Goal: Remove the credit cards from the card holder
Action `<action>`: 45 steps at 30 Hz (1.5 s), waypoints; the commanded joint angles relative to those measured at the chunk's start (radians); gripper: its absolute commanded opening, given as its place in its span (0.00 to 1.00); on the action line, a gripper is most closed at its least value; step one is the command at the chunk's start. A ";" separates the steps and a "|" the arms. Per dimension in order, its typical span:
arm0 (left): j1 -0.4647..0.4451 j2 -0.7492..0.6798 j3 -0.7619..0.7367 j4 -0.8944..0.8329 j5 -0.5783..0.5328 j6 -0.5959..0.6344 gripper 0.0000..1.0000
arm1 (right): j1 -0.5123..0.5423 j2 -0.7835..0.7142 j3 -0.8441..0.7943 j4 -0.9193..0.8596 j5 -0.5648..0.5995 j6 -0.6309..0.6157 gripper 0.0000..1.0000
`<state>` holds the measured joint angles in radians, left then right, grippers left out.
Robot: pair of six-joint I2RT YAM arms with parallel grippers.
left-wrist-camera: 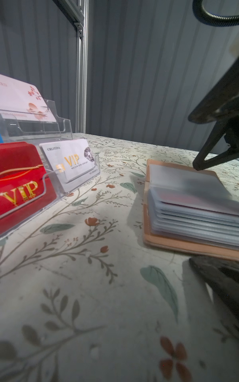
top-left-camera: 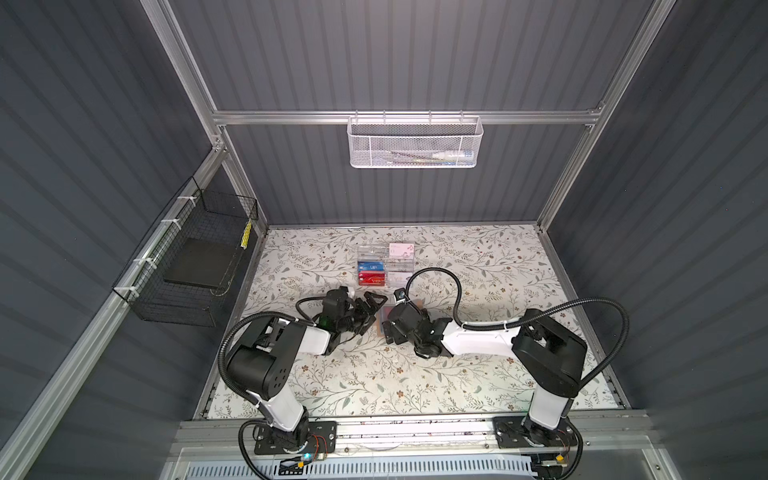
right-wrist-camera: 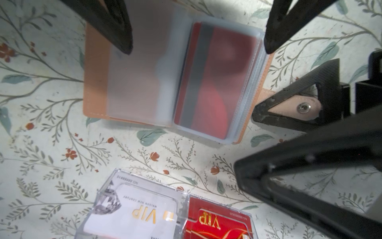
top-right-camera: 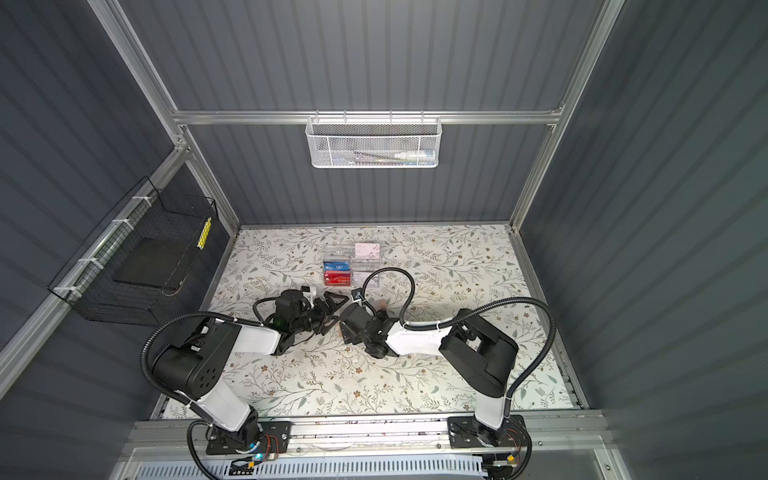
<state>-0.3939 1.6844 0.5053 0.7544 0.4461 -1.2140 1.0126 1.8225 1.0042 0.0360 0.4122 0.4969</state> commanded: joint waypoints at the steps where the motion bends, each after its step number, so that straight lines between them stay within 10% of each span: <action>1: -0.003 0.039 -0.033 0.001 -0.011 -0.022 1.00 | 0.004 0.022 0.033 -0.003 0.022 0.011 0.99; 45: 0.081 0.161 -0.106 0.188 0.058 -0.082 1.00 | -0.031 0.028 0.056 -0.122 0.153 -0.012 0.99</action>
<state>-0.3241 1.7962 0.4370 1.0588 0.5255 -1.2945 0.9974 1.8778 1.0760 -0.0360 0.5091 0.4934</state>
